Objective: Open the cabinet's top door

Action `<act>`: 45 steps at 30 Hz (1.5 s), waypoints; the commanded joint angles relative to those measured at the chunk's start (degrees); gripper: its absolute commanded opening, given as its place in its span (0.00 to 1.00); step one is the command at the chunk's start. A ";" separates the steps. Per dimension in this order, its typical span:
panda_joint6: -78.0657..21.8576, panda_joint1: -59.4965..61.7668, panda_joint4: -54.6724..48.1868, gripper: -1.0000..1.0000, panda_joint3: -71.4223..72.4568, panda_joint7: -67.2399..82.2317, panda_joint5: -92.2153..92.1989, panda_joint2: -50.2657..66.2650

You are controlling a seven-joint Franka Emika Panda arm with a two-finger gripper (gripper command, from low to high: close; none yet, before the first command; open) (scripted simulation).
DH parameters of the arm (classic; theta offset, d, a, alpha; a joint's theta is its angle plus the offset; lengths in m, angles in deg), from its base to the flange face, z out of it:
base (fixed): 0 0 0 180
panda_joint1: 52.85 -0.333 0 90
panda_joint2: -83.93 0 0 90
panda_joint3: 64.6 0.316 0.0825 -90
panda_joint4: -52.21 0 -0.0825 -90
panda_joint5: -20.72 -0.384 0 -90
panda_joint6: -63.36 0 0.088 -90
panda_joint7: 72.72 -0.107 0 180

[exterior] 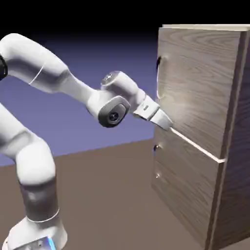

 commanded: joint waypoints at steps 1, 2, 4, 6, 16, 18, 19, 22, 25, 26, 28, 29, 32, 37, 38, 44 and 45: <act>-0.12 0.71 -0.23 0.50 0.87 1.68 -2.50 -0.59; -0.25 1.42 -0.46 0.50 1.73 3.37 -4.99 -1.18; -0.49 2.84 -0.93 0.50 3.46 6.73 -9.97 -2.37; -0.74 4.25 -1.39 0.50 5.19 10.09 -14.96 -3.55; -1.98 11.34 -3.71 0.50 13.83 26.91 -39.88 -9.47; -2.22 12.76 -4.17 0.50 15.55 30.27 -44.86 -10.65; -2.35 13.47 -4.41 0.50 16.42 31.95 -47.36 -11.24; -2.72 15.60 -5.10 0.50 19.01 37.00 -54.83 -13.01; -3.09 17.72 -5.80 0.50 21.60 42.04 -62.31 -14.79; -3.21 18.43 -6.03 0.50 22.47 43.73 -64.80 -15.38; -3.46 19.85 -6.49 0.50 24.19 47.09 -69.79 -16.56; -3.58 20.56 -6.72 0.50 25.06 48.77 -72.28 -17.16; -3.95 22.68 -7.42 0.50 27.65 53.82 -79.75 -18.93; -4.57 26.23 -8.58 0.50 31.97 62.22 -92.22 -21.89; -4.69 26.94 -8.81 0.50 32.83 63.91 -94.71 -22.48; -5.43 31.19 -10.20 0.50 38.02 74.00 -109.66 -26.03; -5.56 31.90 -10.43 0.50 38.88 75.68 -112.15 -26.62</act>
